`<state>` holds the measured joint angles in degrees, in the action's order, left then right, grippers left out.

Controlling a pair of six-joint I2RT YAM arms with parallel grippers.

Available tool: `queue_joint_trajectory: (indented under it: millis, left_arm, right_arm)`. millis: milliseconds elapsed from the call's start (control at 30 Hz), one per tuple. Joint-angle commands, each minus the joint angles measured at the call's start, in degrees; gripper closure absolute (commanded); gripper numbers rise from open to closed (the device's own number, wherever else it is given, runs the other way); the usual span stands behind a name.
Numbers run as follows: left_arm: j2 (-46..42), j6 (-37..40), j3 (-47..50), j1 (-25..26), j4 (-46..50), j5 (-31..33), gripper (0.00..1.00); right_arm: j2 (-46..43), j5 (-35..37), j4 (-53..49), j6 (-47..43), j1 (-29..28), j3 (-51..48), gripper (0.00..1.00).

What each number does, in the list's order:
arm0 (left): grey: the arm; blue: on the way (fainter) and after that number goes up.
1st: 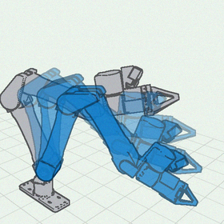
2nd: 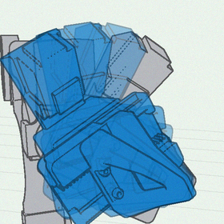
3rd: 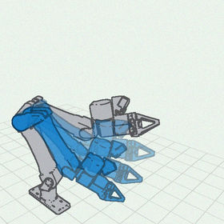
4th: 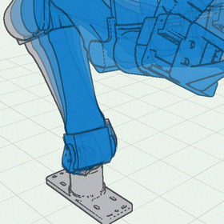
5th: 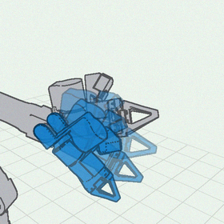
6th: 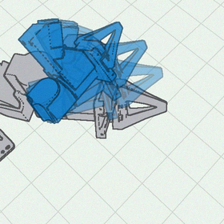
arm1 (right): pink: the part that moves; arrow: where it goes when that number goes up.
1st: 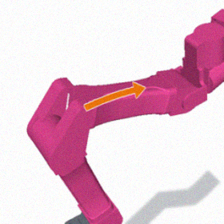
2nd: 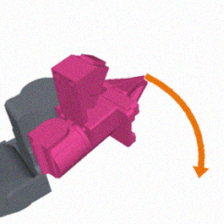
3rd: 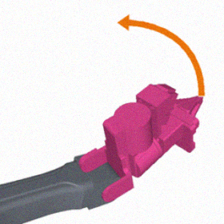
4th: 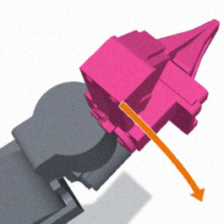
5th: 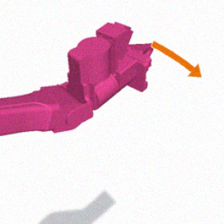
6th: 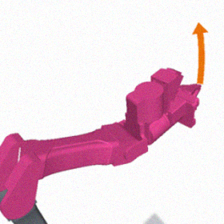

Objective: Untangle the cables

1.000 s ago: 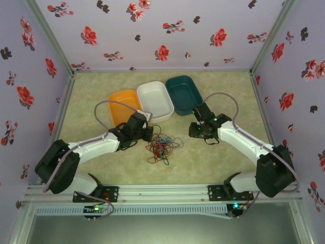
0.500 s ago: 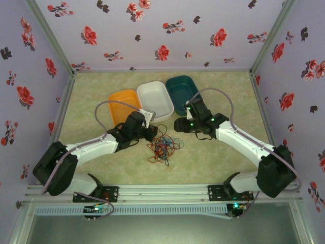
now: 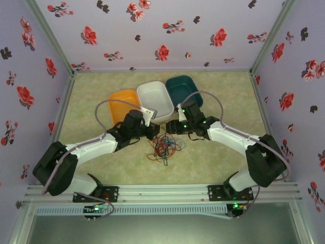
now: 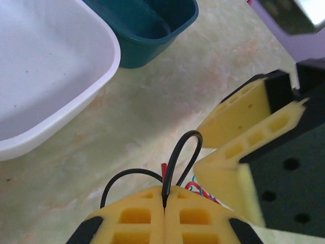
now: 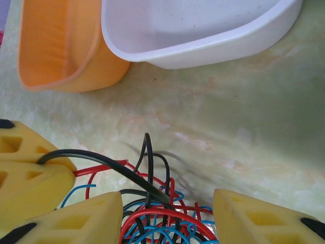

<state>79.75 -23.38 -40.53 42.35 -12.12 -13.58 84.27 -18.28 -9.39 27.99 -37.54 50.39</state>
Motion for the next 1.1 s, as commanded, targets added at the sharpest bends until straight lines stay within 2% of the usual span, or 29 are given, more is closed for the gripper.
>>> queue_joint_trajectory:
  millis: [0, 200, 267, 333, 400, 467, 667, 767, 867, 1067]
  left_arm:
    - [0.65, 0.53, -0.07, -0.54, -3.08, -3.36, 1.0]
    - [1.63, 0.19, -0.45, -0.63, -3.44, -7.24, 1.0]
    - [1.73, -0.13, -0.42, -0.69, -3.44, -7.51, 1.0]
    - [1.52, -0.57, -0.28, -0.77, -3.26, -7.51, 0.98]
    - [1.16, -1.28, 0.16, -1.09, -3.26, -7.43, 0.85]
    - [0.65, -2.03, 0.92, -1.54, -3.18, -7.06, 0.77]
    - [-1.49, -3.14, 3.06, -1.91, -0.55, -2.52, 0.55]
    - [-1.6, -2.86, 3.09, -1.7, 0.68, -2.32, 0.47]
    - [-1.14, -2.51, 2.9, -0.66, 0.7, -2.41, 0.43]
    - [0.11, -2.52, 3.12, 1.05, 0.21, -2.66, 0.42]
  right_arm:
    - [1.13, -0.16, 4.62, -1.29, -0.6, -1.42, 0.5]
    - [3.4, 2.65, 11.89, 0.89, -0.61, -2.12, 0.56]
    - [3.53, 3.04, 14.07, 1.66, -0.61, -2.47, 0.66]
    - [3.13, 3.39, 14.64, 1.81, -0.67, -2.64, 0.8]
    - [1.86, 4.62, 13.04, 1.25, -0.69, -2.71, 0.91]
    - [-0.29, 6.37, 10.46, 0.37, -0.69, -2.9, 0.99]
    - [-8.02, 10.67, 2.41, -1.67, -0.74, -2.47, 1.0]
    - [-10.19, 11.64, 0.09, -1.55, -0.87, -1.67, 1.0]
    - [-11.2, 12.67, -2.38, -1.46, -1.11, 0.43, 1.0]
    - [-12.84, 17.54, -9.06, -2.47, -1.31, 6.24, 1.0]
